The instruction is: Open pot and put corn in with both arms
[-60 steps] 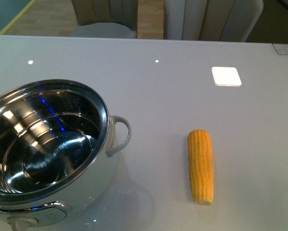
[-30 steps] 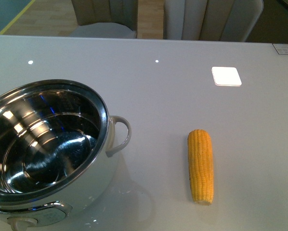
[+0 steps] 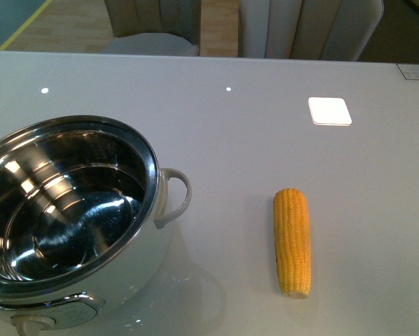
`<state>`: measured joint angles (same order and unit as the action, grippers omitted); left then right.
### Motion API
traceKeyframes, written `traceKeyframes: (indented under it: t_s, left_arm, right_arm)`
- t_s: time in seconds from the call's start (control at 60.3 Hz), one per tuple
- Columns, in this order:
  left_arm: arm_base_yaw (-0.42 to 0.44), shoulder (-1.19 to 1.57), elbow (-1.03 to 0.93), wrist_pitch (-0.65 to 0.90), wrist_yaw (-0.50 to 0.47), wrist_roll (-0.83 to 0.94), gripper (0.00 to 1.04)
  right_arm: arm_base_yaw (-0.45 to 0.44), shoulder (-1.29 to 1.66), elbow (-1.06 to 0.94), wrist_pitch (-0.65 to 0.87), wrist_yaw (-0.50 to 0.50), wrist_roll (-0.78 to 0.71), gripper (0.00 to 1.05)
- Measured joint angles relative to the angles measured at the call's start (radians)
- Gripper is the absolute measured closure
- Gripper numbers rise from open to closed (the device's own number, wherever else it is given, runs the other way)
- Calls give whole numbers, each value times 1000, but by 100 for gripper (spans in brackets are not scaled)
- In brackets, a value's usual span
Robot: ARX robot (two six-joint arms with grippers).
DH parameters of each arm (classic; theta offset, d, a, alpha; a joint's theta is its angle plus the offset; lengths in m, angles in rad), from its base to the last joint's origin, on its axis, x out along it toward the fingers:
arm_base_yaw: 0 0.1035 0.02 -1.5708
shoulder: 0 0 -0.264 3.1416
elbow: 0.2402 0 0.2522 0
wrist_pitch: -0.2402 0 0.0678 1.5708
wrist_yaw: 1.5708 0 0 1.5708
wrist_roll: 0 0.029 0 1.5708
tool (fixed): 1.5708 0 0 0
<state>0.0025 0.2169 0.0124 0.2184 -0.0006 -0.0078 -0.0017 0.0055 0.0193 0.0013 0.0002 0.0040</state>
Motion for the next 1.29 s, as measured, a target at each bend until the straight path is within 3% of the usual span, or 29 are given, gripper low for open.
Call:
traceKeyframes:
  t_s: [0.166,0.282,0.564,0.945,1.028,1.078,1.194,1.294]
  left_arm:
    - [0,-40,0,-41,0,0,102]
    - [0,-174,0,-203,0,0,102]
    - [0,-211,0,-217,0,0,101]
    - [0,-211,0,-217,0,0,34]
    - [0,-211,0,-217,0,0,13]
    - [0,-211,0,-217,0,1,6]
    - [0,-212,0,-218,2,2,7]
    - [0,-212,0,-218,0,2,7]
  right_arm:
    - [0,0,0,0,0,0,9]
    - [0,0,0,0,0,0,9]
    - [0,0,0,0,0,0,9]
    - [0,0,0,0,0,0,9]
    - [0,0,0,0,0,0,9]
    - [3,16,8,-28,12,13,9]
    - [33,303,171,-420,84,161,9]
    - [67,460,168,-397,103,207,9]
